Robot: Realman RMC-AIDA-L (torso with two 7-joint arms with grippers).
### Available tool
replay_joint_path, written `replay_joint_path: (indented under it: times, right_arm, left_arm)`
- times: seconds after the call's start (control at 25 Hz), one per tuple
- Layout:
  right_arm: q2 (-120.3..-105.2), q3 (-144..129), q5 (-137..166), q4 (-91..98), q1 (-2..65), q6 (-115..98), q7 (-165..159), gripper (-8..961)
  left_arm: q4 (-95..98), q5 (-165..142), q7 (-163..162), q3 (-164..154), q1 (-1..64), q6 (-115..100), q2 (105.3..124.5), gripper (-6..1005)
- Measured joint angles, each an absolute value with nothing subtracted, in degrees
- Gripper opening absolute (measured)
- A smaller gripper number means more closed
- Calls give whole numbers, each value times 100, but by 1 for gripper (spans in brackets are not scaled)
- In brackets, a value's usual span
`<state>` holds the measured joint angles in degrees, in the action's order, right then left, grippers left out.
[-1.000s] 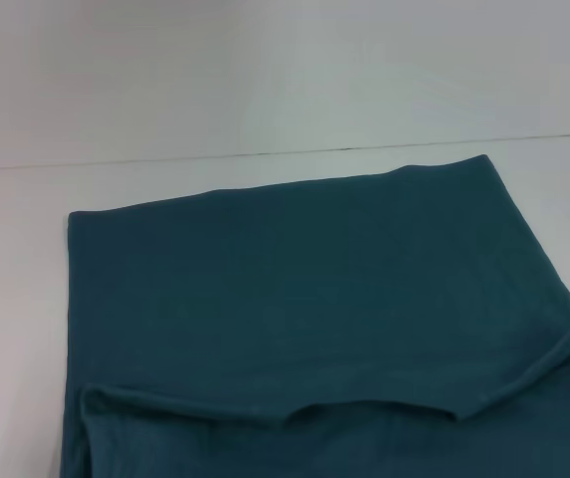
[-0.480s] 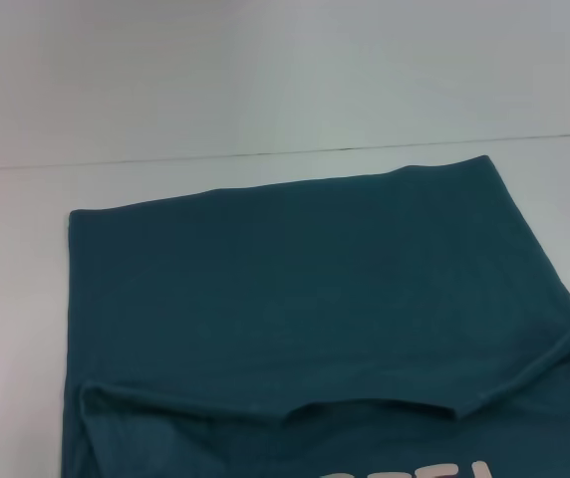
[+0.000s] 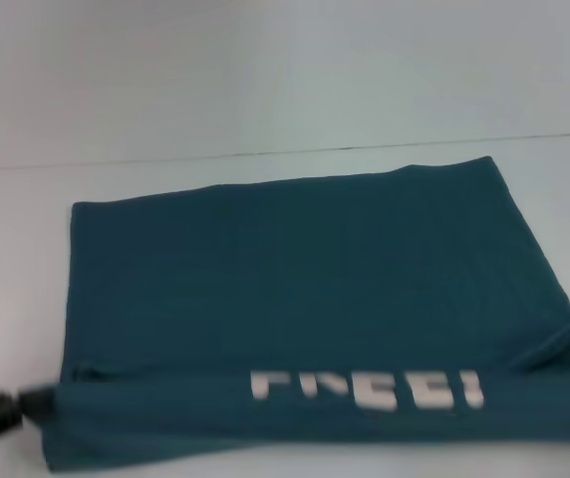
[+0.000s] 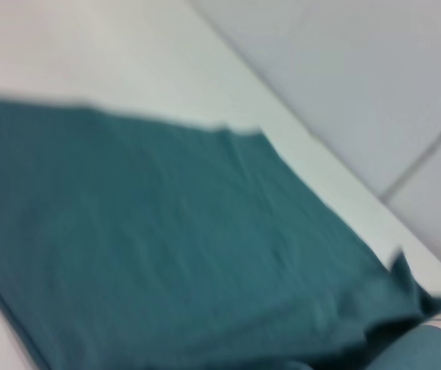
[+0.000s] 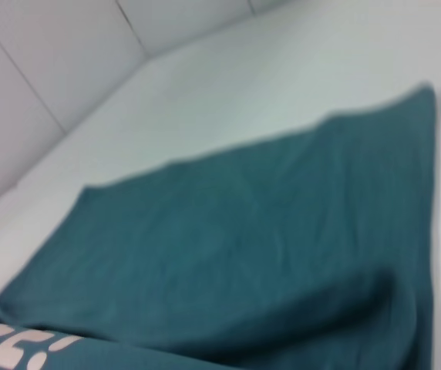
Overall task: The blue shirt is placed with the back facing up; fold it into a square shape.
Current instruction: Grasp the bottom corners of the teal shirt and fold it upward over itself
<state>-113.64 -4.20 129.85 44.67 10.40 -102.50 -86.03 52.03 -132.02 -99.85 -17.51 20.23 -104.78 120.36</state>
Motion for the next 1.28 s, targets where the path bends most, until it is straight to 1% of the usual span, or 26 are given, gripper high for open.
replay_joint_path:
  times: [0.12, 0.2, 0.44, 0.52, 0.56, 0.72, 0.8, 1.08, 1.16, 1.28]
  right_arm:
    - [-11339, -213, 12961, 4453, 1478, -10143, -8696, 0]
    - [-11332, -109, 12927, 4444, 1816, -9935, -8822, 1]
    - [-11329, -200, 12728, 4098, 2727, -8771, -8960, 1]
    - [-11335, -294, 12727, 3909, 3030, -8214, -8917, 1]
    - [-11349, -352, 12720, 3812, 3177, -7946, -8873, 1]
    - [-11437, -596, 12566, 3345, 3612, -6906, -8463, 1]
    - [-11510, -733, 12365, 3098, 3811, -6319, -8176, 1]
    - [-11673, -1160, 11720, 2593, 4126, -4965, -7455, 1]
    - [-11710, -1194, 11427, 2514, 4138, -4813, -7201, 1]
    - [-11721, -1245, 11067, 2390, 4140, -4643, -6917, 1]
  left_arm:
    - [4984, -13145, -10011, -1469, 2456, -10186, 11870, 50]
    - [4845, -13143, -10030, -1407, 2720, -9912, 11809, 50]
    - [4351, -13135, -10069, -1496, 3599, -8457, 11675, 50]
    - [4293, -13134, -10067, -1524, 3689, -8245, 11665, 51]
    - [4179, -13132, -10061, -1616, 3904, -7632, 11660, 51]
    - [3870, -13095, -10011, -1892, 4246, -6261, 11750, 51]
    - [3678, -13022, -9928, -2078, 4372, -5545, 11812, 51]
    - [3224, -12337, -9039, -2408, 4645, -3948, 12031, 50]
    - [3148, -12033, -8692, -2409, 4693, -3725, 12062, 50]
    - [2934, -11700, -8299, -2412, 4780, -3561, 12022, 50]
